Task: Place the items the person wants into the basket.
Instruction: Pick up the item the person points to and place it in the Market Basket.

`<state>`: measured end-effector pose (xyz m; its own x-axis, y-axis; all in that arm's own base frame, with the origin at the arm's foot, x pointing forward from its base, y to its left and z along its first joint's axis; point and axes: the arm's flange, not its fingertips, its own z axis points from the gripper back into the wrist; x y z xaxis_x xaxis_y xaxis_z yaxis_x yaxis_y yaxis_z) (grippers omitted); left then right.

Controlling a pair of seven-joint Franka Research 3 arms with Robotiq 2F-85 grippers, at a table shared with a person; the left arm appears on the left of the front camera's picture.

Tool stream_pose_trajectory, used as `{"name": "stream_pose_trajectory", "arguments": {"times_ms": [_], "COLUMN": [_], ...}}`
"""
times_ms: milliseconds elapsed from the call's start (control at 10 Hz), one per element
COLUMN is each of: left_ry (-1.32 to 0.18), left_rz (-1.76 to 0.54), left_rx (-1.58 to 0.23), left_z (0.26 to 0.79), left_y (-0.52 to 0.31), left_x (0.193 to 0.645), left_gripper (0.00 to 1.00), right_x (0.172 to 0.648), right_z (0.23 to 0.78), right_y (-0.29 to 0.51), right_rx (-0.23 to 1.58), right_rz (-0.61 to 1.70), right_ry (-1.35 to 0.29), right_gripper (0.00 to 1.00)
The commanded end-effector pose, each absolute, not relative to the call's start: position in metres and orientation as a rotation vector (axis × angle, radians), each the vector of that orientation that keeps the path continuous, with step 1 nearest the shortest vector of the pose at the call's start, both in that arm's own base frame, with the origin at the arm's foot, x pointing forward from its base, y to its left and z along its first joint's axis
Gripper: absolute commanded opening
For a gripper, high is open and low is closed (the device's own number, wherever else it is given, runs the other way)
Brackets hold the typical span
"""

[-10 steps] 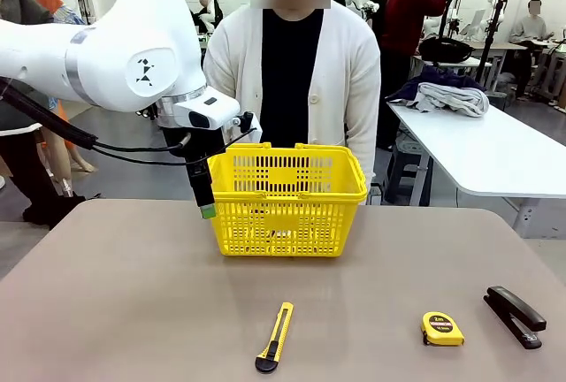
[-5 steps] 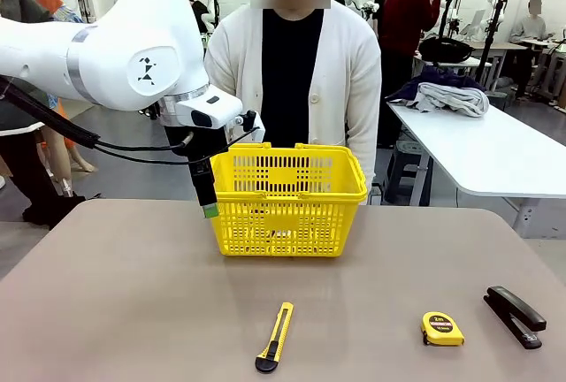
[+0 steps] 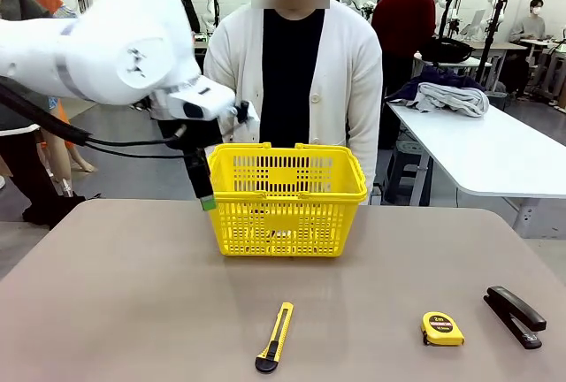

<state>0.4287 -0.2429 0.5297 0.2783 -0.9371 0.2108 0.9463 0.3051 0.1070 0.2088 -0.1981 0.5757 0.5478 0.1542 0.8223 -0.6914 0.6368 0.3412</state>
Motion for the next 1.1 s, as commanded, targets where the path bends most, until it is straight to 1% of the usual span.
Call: {"name": "stream_pose_trajectory", "arguments": {"times_ms": [0, 200, 400, 500, 600, 700, 900, 1000], "left_ry": [-0.429, -0.574, -0.723, -0.770, -0.811, -0.850, -0.876, -0.897], "left_rz": [-1.337, -1.385, -1.380, -1.352, -1.324, -1.247, -1.128, -1.116], "left_rx": [-0.182, -0.358, -0.526, -0.547, -0.525, -0.531, -0.550, -0.552], "left_z": [0.558, 0.575, 0.570, 0.566, 0.561, 0.554, 0.540, 0.538], "left_y": [-0.176, -0.097, -0.016, 0.015, 0.038, 0.059, 0.088, 0.094], "left_x": [0.389, 0.375, 0.376, 0.376, 0.370, 0.365, 0.354, 0.347], "left_gripper": [1.00, 1.00, 1.00, 1.00, 1.00, 1.00, 1.00, 1.00], "right_x": [0.211, 0.211, 0.211, 0.211, 0.211, 0.211, 0.211, 0.211], "right_z": [0.577, 0.577, 0.577, 0.577, 0.577, 0.577, 0.577, 0.577], "right_y": [-0.198, -0.198, -0.198, -0.198, -0.198, -0.198, -0.198, -0.198], "right_rx": [0.736, 0.736, 0.736, 0.736, 0.736, 0.736, 0.736, 0.736], "right_rz": [0.566, 0.566, 0.566, 0.566, 0.566, 0.566, 0.566, 0.566], "right_ry": [-0.876, -0.876, -0.876, -0.876, -0.876, -0.876, -0.876, -0.876], "right_gripper": [1.00, 1.00, 1.00, 1.00, 1.00, 1.00, 1.00, 1.00]}}
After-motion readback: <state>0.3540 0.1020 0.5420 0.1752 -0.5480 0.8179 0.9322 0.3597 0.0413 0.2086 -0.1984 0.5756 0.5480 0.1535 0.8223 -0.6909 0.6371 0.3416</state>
